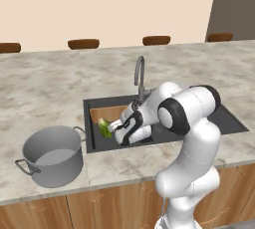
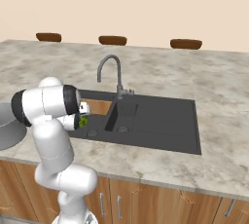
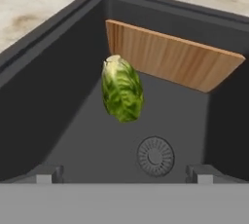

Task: Dump the lettuce from the pot into the sink. Then turn on the water and wash the lettuce. Then turn off the water and put the lettuce back in the pot.

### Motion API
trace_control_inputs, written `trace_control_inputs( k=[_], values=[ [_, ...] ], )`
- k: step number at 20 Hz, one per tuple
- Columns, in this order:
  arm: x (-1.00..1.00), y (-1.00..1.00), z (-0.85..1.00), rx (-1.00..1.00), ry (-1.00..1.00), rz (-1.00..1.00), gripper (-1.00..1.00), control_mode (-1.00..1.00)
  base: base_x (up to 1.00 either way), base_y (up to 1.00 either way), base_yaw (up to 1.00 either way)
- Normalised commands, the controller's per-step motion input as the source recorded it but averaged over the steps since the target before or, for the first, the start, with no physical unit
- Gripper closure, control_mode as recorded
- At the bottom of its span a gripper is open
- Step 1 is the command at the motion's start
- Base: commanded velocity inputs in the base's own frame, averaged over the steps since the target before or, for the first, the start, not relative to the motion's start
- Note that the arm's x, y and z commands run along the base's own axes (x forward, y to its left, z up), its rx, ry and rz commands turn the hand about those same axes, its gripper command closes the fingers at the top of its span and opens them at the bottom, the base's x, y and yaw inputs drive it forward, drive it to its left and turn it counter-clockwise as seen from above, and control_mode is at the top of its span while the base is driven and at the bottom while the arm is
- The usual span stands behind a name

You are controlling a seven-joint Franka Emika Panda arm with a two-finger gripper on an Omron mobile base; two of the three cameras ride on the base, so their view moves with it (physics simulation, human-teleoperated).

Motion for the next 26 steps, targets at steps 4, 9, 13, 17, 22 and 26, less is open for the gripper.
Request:
trace_control_inputs(
  k=[4, 9, 13, 17, 22, 26],
  values=[
    [0.21, 0.14, 0.00, 0.00, -0.20, 0.07, -1.00, -1.00, 0.00, 0.00, 0.00],
    [0.23, 0.35, 0.00, -0.06, -0.01, 0.09, -1.00, -1.00, 0.00, 0.00, 0.00],
    [0.35, 0.44, 0.00, -0.12, 0.00, 0.03, -1.00, -1.00, 0.00, 0.00, 0.00],
    [0.22, 0.42, -0.01, -0.09, 0.00, 0.02, -1.00, -1.00, 0.00, 0.00, 0.00],
    [0.01, 0.52, -0.09, -0.04, 0.00, 0.00, -1.00, -1.00, 0.00, 0.00, 0.00],
    [0.00, 0.44, -0.19, -0.03, 0.03, 0.00, -1.00, -1.00, 0.00, 0.00, 0.00]
  ],
)
